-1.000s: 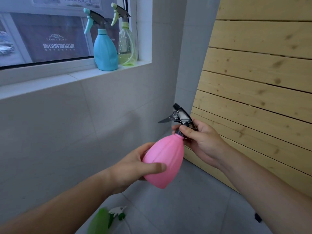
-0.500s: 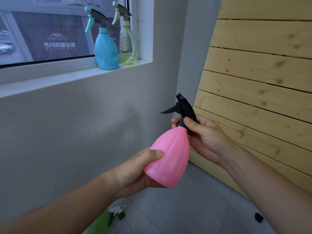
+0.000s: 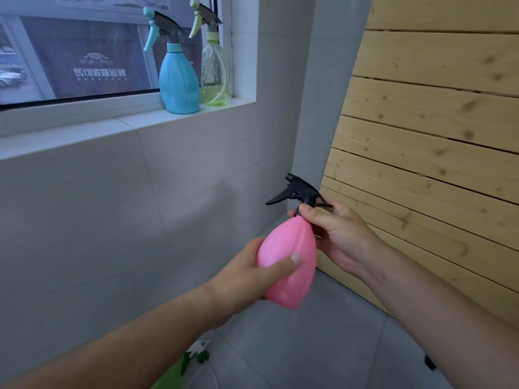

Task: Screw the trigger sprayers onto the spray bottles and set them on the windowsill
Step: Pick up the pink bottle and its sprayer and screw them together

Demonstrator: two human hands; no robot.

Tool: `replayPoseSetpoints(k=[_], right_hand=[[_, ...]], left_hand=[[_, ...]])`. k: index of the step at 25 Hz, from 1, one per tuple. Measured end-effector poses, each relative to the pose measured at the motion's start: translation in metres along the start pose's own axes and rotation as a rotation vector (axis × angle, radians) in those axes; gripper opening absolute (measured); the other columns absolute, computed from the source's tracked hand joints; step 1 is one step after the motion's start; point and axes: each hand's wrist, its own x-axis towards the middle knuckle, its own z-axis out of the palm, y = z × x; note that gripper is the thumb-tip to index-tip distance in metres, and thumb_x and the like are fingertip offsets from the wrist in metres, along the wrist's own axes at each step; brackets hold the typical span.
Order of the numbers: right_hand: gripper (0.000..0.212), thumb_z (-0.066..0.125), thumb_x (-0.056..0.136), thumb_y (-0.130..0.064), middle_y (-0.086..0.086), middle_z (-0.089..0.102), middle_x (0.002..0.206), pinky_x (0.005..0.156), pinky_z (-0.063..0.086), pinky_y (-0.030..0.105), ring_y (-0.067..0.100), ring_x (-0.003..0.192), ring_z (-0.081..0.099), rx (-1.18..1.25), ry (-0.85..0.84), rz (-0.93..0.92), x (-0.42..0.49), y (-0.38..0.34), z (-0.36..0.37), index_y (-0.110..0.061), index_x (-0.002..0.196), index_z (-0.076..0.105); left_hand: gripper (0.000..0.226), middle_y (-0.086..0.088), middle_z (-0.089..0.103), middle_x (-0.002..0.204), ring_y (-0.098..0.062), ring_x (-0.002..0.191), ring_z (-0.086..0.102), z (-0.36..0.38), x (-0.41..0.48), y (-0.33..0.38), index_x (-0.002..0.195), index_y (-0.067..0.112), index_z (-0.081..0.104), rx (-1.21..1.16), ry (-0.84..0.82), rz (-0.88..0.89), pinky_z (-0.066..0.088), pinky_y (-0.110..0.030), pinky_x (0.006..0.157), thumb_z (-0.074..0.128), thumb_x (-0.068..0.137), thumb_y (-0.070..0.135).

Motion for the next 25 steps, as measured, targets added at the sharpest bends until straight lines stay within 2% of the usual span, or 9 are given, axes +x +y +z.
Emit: replayPoseSetpoints(k=[3,6,8,11,14,17,20,22,25], right_hand=[[0.009,0.075,0.079,-0.019,0.012,0.075,0.095,0.075,0.053,0.035,0.024,0.083,0.066,-0.001,0.009,0.024,0.000,0.000,0.004,-0.011,0.079,0.071],[0.022,0.075,0.081,-0.021,0.011,0.077,0.095,0.088,0.053,0.044,0.026,0.088,0.067,0.004,-0.011,0.016,0.000,0.005,0.009,-0.022,0.059,0.072],[0.025,0.074,0.083,-0.021,0.013,0.077,0.097,0.093,0.054,0.047,0.027,0.091,0.069,0.011,-0.029,0.009,-0.001,0.010,0.012,-0.024,0.058,0.073],[0.018,0.077,0.080,-0.023,0.016,0.077,0.099,0.089,0.057,0.048,0.027,0.090,0.071,0.031,-0.031,0.015,-0.003,0.016,0.016,-0.024,0.063,0.074],[0.017,0.078,0.079,-0.024,0.016,0.077,0.099,0.086,0.057,0.047,0.028,0.091,0.072,0.029,-0.036,0.020,-0.002,0.019,0.018,-0.024,0.062,0.074],[0.020,0.077,0.080,-0.022,0.016,0.077,0.098,0.085,0.058,0.046,0.028,0.088,0.071,0.058,-0.041,0.023,-0.002,0.018,0.016,-0.024,0.060,0.074],[0.021,0.076,0.081,-0.023,0.013,0.077,0.096,0.089,0.056,0.050,0.028,0.087,0.070,0.031,-0.048,0.024,-0.002,0.019,0.014,-0.024,0.060,0.074],[0.022,0.076,0.081,-0.023,0.011,0.078,0.094,0.089,0.057,0.050,0.025,0.084,0.070,0.016,-0.038,0.028,-0.003,0.021,0.016,-0.023,0.059,0.074],[0.022,0.077,0.080,-0.023,0.011,0.078,0.094,0.087,0.058,0.050,0.024,0.084,0.071,0.025,-0.030,0.033,-0.003,0.023,0.021,-0.023,0.059,0.074]], left_hand=[[0.056,0.000,0.072,0.121,-0.017,0.103,0.075,0.002,0.000,0.001,0.122,0.033,0.062,-0.074,-0.003,-0.060,0.064,-0.033,0.080,0.069,0.069,0.048],[0.063,0.002,0.074,0.115,-0.011,0.093,0.076,0.004,0.000,0.004,0.121,0.030,0.062,0.017,0.079,-0.022,0.060,-0.021,0.069,0.080,0.062,0.045],[0.073,0.001,0.073,0.112,-0.012,0.090,0.076,0.005,0.000,0.004,0.120,0.029,0.060,0.064,0.132,-0.017,0.058,-0.017,0.064,0.088,0.055,0.047],[0.087,-0.001,0.067,0.115,-0.015,0.094,0.074,0.010,-0.002,0.001,0.116,0.032,0.049,0.058,0.127,-0.060,0.059,-0.020,0.061,0.093,0.044,0.052],[0.085,-0.001,0.065,0.117,-0.016,0.098,0.072,0.016,-0.001,-0.002,0.117,0.031,0.042,0.000,0.079,-0.106,0.060,-0.024,0.062,0.089,0.050,0.054],[0.073,-0.001,0.068,0.121,-0.021,0.105,0.071,0.011,0.000,0.002,0.123,0.033,0.051,-0.087,0.024,-0.140,0.060,-0.032,0.073,0.072,0.056,0.053],[0.083,0.000,0.072,0.120,-0.019,0.103,0.074,0.009,0.001,0.004,0.129,0.029,0.058,-0.012,0.053,-0.119,0.062,-0.032,0.073,0.077,0.053,0.054],[0.084,0.002,0.074,0.114,-0.016,0.098,0.075,0.014,0.002,0.003,0.123,0.029,0.058,0.066,0.115,-0.105,0.062,-0.031,0.072,0.084,0.048,0.058],[0.085,0.005,0.068,0.110,-0.012,0.094,0.073,0.020,0.002,0.002,0.109,0.034,0.047,0.082,0.157,-0.114,0.058,-0.022,0.059,0.089,0.041,0.062]])
